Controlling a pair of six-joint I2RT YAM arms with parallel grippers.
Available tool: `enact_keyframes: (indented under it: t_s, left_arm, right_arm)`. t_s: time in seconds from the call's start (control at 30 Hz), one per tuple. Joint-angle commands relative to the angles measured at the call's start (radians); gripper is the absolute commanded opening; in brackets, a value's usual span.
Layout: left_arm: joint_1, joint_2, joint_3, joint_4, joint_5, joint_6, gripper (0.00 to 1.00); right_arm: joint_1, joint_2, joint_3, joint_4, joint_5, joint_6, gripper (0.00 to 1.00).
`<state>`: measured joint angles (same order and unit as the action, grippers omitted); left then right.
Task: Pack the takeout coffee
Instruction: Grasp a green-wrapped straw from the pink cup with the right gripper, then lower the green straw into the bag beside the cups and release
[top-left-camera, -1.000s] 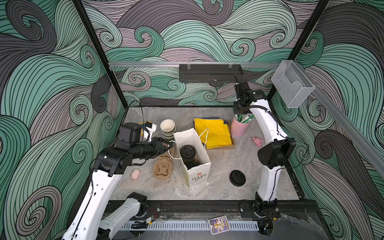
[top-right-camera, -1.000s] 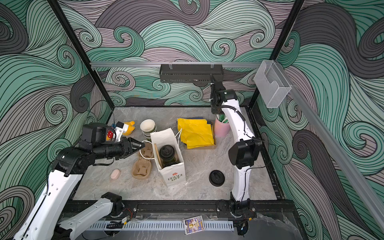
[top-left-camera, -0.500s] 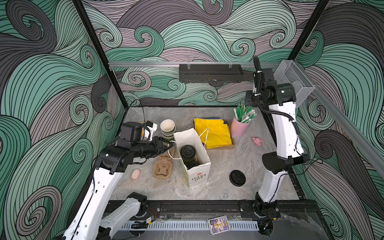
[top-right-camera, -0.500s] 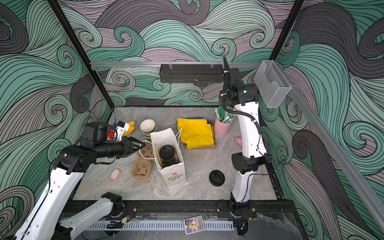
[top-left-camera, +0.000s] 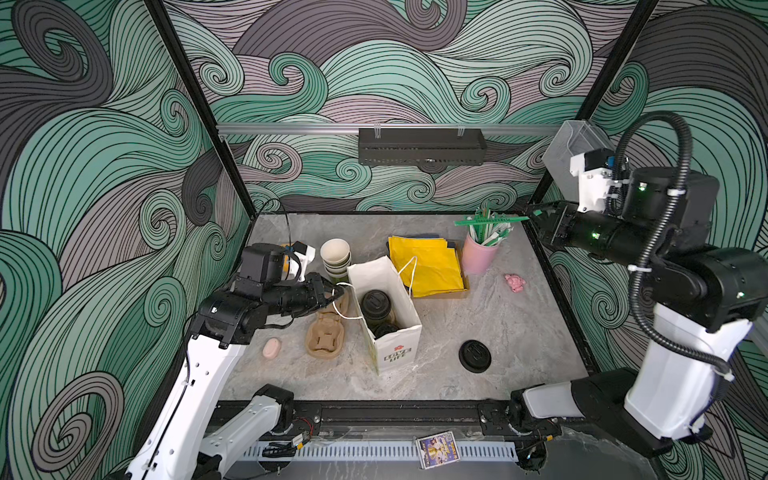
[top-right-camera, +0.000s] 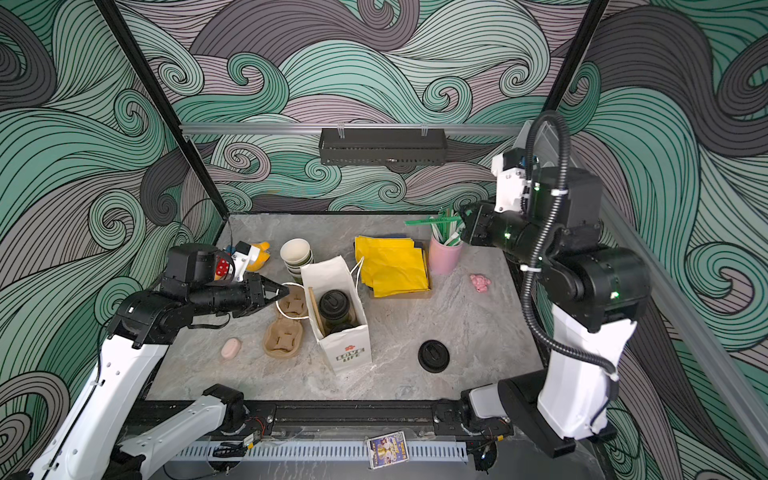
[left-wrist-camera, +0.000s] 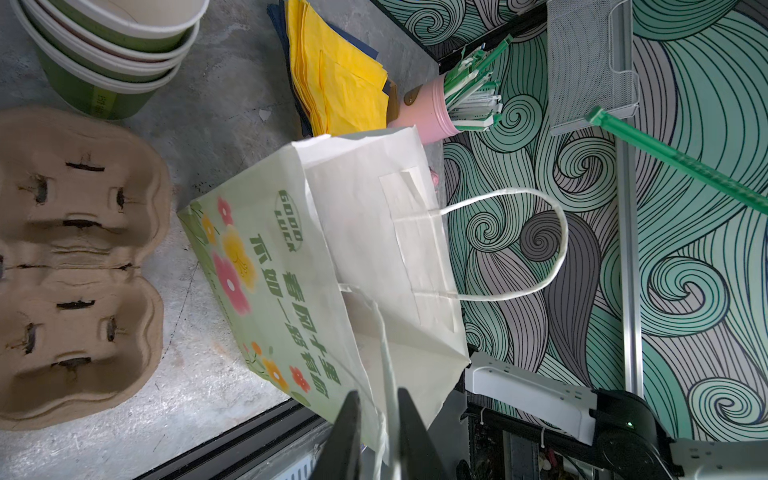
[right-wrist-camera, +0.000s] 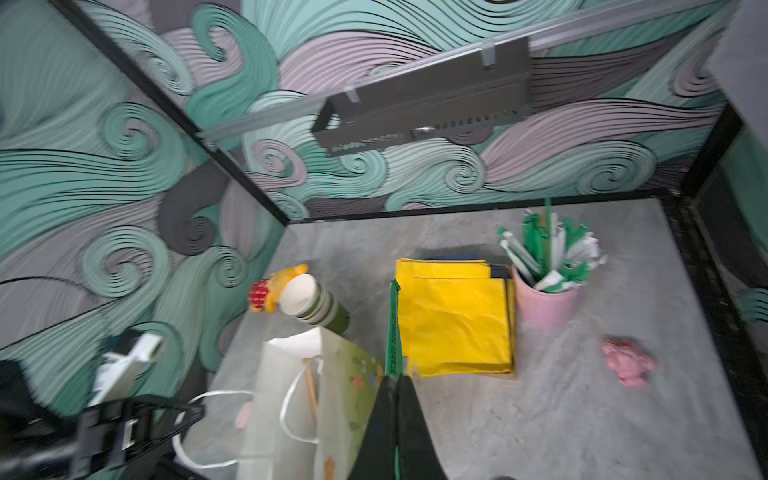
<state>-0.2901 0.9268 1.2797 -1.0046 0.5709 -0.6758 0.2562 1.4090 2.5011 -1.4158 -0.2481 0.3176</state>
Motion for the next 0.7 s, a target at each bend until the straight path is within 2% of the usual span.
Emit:
enact_keyframes:
  t_s: [0.0,0.3,0.5,0.67]
  left_arm:
    - [0.005,0.001,0.009,0.012,0.021,0.025,0.17]
    - [0.004,-0.017,0.0,0.013,0.024,0.022,0.1]
    - [0.005,-0.024,-0.005,0.017,0.027,0.024,0.08]
    - [0.005,-0.024,-0.005,0.017,0.026,0.029,0.06]
  right_arm:
    - [0.064,0.033,-0.031,0.062,-0.225,0.059,0.0]
    - [0.314,0.069,-0.046,-0.02,-0.225,0.06,0.0]
    - [0.445,0.125,-0.059,-0.12,-0.082,0.036,0.0]
    - [0.533,0.23,-0.06,-0.184,-0.034,-0.002,0.0]
